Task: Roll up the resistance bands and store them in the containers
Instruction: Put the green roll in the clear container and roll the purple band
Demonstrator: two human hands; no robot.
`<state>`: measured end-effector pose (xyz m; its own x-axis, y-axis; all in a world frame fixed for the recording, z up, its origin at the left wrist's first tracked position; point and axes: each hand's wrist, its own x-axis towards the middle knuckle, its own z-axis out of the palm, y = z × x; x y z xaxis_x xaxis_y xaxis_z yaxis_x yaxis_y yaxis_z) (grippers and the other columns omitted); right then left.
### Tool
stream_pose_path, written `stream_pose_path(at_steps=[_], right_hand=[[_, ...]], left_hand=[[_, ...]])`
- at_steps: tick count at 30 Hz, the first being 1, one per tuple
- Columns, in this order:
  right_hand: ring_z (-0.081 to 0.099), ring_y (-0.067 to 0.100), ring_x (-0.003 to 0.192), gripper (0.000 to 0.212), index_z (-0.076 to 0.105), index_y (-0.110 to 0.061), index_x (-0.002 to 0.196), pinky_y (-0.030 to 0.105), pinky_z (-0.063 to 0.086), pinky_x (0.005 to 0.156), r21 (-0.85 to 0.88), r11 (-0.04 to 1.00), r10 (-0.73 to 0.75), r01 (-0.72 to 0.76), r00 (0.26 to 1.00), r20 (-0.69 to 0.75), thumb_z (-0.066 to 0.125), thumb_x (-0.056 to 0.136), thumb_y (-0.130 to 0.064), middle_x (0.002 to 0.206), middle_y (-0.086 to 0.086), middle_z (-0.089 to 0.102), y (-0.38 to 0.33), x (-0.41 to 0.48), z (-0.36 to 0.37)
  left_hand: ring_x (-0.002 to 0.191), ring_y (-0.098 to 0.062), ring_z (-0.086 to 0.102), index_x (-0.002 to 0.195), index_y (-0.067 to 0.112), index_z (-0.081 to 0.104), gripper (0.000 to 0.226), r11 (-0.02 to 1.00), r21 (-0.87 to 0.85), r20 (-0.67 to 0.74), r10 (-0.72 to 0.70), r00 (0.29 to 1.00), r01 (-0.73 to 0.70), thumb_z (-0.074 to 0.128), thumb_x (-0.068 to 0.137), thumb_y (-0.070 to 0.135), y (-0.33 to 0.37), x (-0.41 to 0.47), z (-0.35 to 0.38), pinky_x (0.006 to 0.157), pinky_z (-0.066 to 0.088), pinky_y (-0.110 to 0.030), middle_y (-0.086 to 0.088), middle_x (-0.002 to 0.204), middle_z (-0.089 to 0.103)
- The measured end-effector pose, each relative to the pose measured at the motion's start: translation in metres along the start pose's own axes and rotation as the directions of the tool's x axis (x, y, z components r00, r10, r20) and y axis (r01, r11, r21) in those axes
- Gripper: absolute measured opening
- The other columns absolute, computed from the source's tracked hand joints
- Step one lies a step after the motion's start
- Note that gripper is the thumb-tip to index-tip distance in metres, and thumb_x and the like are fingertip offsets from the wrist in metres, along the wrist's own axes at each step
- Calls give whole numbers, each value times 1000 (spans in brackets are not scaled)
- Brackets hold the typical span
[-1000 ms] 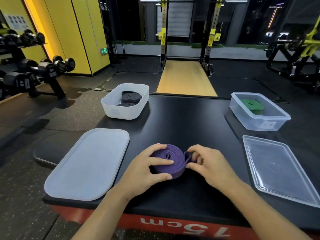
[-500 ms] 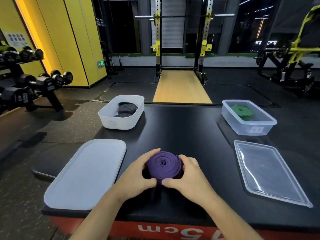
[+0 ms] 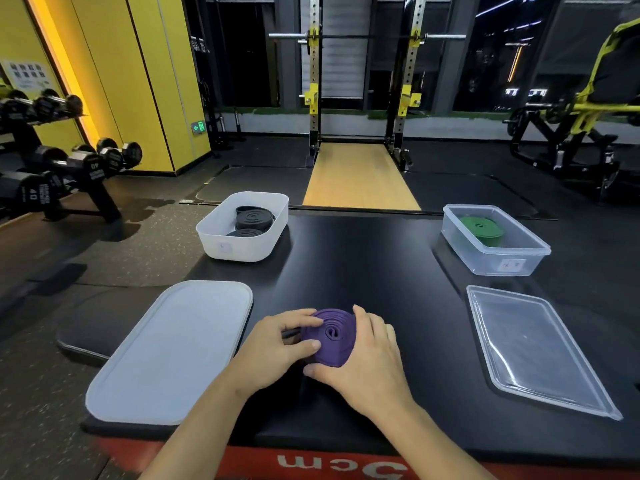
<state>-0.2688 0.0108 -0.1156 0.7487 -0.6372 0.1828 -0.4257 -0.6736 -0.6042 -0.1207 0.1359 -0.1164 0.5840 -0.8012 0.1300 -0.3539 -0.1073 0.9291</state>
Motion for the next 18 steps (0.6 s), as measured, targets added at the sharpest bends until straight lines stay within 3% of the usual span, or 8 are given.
stream_pose_path(at_steps=[3, 7, 15, 18], right_hand=[[34, 12, 126, 107, 31, -27, 150, 25, 35, 103, -25, 999, -23, 22, 999, -38, 71, 62, -74, 141, -14, 40, 2, 1, 2], [35, 12, 126, 94, 34, -31, 146, 27, 36, 103, -63, 997, -31, 33, 999, 21, 70, 66, -66, 138, -15, 39, 8, 6, -7], [31, 14, 137, 114, 25, -27, 156, 34, 34, 113, -75, 997, 25, -17, 993, 119, 71, 60, -66, 151, -13, 38, 42, 17, -45], [31, 15, 139, 125, 24, -26, 157, 35, 34, 114, -86, 996, 41, -30, 991, 129, 76, 55, -76, 148, -13, 38, 48, 20, -51]], left_hand=[[116, 6, 64, 113, 21, 80, 31, 1000, -21, -11, 4, 1000, -4, 82, 86, 6, 1, 2, 4, 96, 49, -10, 17, 130, 67], [117, -2, 67, 111, 25, 79, 30, 998, -53, 25, 20, 999, -19, 84, 85, 11, 2, 7, 12, 101, 52, -20, 20, 126, 70], [133, 6, 52, 127, 33, 71, 44, 998, -39, 137, 61, 989, -56, 83, 85, 24, 6, 20, 50, 115, 44, -28, 18, 143, 57], [130, -1, 58, 132, 31, 66, 52, 995, -95, 162, 45, 986, -30, 83, 85, 17, 9, 26, 54, 114, 46, -32, 16, 135, 66]])
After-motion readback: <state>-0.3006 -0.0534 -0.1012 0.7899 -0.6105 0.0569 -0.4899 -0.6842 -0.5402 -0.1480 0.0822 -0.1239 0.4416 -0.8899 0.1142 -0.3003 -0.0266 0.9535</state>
